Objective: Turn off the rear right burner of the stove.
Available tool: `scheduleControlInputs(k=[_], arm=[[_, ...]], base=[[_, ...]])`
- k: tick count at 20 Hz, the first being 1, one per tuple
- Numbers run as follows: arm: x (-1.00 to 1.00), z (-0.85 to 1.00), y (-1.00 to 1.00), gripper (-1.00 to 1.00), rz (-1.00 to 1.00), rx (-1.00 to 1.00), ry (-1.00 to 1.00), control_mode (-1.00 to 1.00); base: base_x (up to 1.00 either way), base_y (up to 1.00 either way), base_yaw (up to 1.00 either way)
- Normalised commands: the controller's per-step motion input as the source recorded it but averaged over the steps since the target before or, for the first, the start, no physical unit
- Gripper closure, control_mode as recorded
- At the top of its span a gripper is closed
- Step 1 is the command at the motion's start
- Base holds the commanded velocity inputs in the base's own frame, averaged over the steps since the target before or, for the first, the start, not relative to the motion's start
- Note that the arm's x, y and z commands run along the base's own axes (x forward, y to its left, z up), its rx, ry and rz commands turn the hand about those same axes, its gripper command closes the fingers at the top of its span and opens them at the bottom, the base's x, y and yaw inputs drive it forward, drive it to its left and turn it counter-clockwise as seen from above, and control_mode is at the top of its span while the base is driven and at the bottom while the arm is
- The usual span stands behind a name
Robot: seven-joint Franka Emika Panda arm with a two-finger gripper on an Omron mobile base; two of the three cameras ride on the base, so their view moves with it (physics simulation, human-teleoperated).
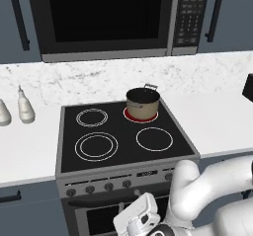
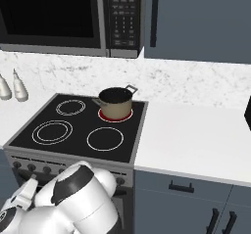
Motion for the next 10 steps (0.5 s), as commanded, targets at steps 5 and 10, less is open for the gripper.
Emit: scheduleControlInputs(k=[5, 10], arm=[[0.28, 0.00, 0.01, -1.00, -0.01, 0.00, 0.10, -1.00], [0.31, 0.00, 0.00, -1.00, 0.00, 0.00, 0.07, -1.00]], base=[[0.00, 0.00, 0.00], [0.00, 0.00, 0.00]])
